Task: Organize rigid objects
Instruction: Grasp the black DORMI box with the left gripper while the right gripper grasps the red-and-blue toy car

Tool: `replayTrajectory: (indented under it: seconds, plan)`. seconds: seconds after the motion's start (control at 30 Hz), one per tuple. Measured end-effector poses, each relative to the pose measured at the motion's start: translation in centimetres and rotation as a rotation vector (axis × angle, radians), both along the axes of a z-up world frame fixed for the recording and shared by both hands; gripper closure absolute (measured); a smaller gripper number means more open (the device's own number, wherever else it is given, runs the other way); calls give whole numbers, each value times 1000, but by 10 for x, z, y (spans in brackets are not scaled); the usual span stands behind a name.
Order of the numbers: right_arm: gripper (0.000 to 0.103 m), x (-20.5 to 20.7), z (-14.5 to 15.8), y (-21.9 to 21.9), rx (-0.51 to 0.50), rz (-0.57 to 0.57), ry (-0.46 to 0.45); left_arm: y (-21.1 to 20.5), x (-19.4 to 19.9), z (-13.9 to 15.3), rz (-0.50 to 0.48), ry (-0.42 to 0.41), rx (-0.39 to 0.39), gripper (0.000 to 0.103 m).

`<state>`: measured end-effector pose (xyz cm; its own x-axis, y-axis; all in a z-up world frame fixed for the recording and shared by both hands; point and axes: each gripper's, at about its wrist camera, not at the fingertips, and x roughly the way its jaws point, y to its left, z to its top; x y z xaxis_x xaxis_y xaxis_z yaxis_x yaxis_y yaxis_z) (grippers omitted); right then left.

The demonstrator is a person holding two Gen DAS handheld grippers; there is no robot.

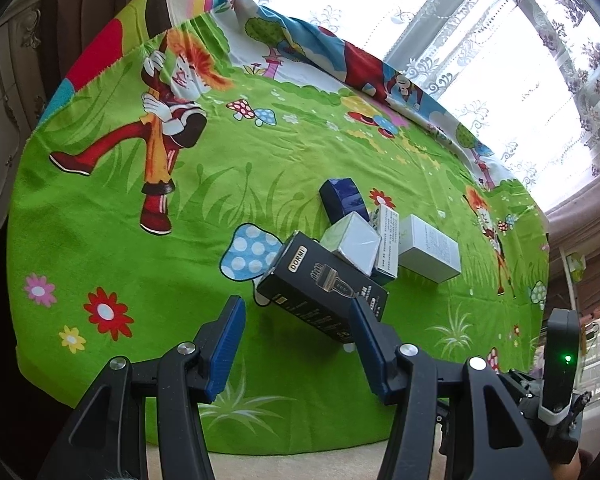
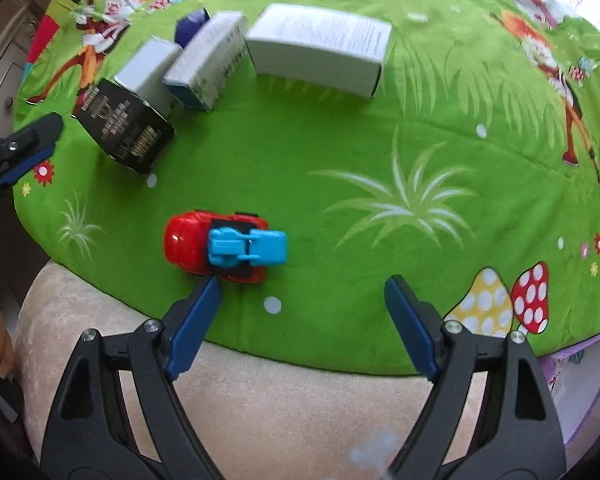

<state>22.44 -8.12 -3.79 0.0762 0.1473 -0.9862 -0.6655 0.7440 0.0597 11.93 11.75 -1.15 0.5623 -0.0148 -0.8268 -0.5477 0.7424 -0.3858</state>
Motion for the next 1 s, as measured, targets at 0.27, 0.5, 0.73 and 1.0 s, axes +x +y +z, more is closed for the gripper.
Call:
replayTrajectory:
  seconds: [0.27, 0.5, 0.73, 1.0]
  plan:
    - [17, -34, 11, 26, 18, 183, -48, -8, 29, -2, -146, 32, 57, 22]
    - [17, -31, 6, 45, 39, 163, -10, -36, 56, -3, -371, 106, 231, 3]
    - [17, -19, 4, 43, 47, 123, 11, -25, 71, -28, -369, 172, 202, 15]
    - [17, -12, 2, 30, 69, 105, 18, -29, 47, -9, -322, 114, 207, 15]
